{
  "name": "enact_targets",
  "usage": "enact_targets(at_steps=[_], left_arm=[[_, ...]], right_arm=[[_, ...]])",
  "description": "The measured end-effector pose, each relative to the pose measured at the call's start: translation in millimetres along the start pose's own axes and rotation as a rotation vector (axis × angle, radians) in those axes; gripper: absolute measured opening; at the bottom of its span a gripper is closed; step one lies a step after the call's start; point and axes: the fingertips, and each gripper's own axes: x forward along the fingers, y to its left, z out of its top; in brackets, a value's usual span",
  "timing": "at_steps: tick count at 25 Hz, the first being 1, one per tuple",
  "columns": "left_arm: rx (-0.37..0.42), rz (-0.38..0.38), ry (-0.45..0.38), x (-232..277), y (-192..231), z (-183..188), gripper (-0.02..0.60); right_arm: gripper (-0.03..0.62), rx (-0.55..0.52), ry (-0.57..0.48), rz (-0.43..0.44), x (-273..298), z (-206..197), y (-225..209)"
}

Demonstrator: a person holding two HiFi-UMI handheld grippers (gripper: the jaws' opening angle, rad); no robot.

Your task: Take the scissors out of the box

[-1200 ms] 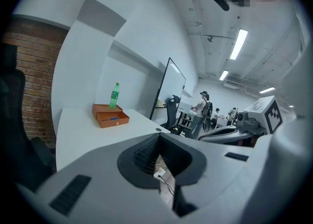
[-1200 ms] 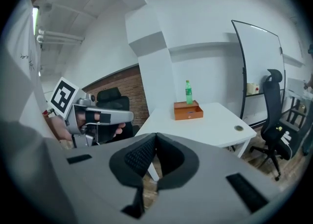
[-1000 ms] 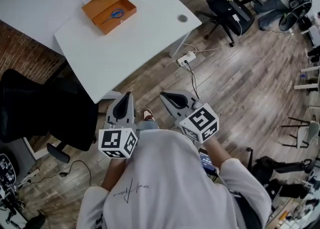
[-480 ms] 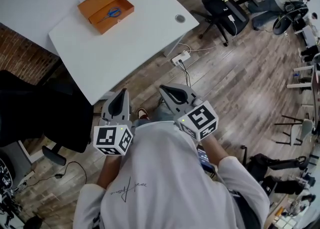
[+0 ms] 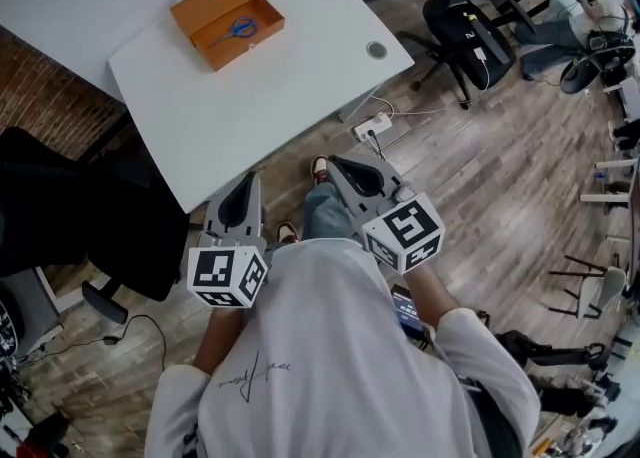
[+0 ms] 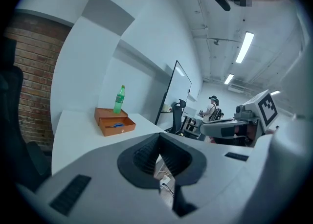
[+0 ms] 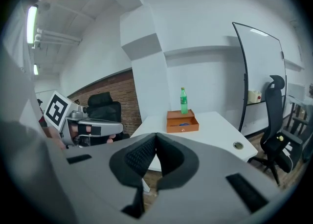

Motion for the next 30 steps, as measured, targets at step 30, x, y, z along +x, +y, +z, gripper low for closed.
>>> enact_targets(at_steps=[30], left_arm=[[-0.002, 0.300, -0.081, 158.4, 7.0, 73.2, 0.008]], right_arm=[[0.008, -0.138, -0.021, 0.359, 108.1, 67.9, -152.3]])
